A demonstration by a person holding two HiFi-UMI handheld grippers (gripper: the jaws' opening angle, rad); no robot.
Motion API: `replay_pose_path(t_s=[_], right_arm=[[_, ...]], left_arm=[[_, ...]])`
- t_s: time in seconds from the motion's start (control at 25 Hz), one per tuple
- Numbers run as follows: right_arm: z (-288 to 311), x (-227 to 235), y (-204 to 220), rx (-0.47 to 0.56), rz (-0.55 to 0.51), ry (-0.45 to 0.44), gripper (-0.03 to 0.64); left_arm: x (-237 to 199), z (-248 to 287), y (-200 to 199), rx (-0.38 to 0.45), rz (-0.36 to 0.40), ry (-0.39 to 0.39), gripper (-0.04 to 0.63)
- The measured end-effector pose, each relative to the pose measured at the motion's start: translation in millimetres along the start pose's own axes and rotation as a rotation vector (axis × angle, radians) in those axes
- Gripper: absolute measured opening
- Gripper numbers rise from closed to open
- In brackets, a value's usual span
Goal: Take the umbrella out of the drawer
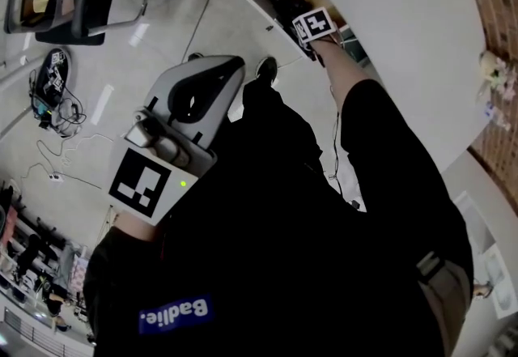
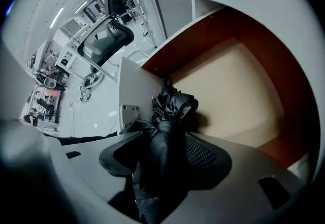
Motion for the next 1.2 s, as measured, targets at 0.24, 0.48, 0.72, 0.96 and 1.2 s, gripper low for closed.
replay_pose_path(t_s=[0.24, 0.48, 0.72, 0.96, 1.2], right_arm=[[17.1, 8.4, 4.3, -0.1, 0.009, -0.039, 0.275], [28.8, 15.4, 3.3, -0.152, -0.01, -0.074, 0.301], [36.8, 20.9, 4.8, -0.217, 0.107, -0.18, 0.301], [32.8, 17.1, 4.9, -0.221, 0.065, -0.137, 0.265], [20.8, 4.8, 0.4, -0.162, -0.053, -0.033, 0.25]], left_arm=[[-2.8, 0.7, 9.2, -0.024, -0.012, -0.017, 0.002], [2.4, 3.1, 19.2, -0.044, -0.027, -0.021, 0.002], [2.6, 4.6, 24.9, -0.052, -0.037, -0.027, 0.002], [11.2, 5.3, 23.9, -0.039, -0.034, -0.024, 0.002], [19.3, -2.3, 18.7, -0.027, -0.031, -0.011, 0.002]])
Point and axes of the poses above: the fingertips, and each gripper's own axes: z forward along the fingers, x to its right, y out of its underside, the point moved 6 cm from there along -z, backward along the fingers, and after that the axes turned 7 degrees about x, right-handed, at the moved point
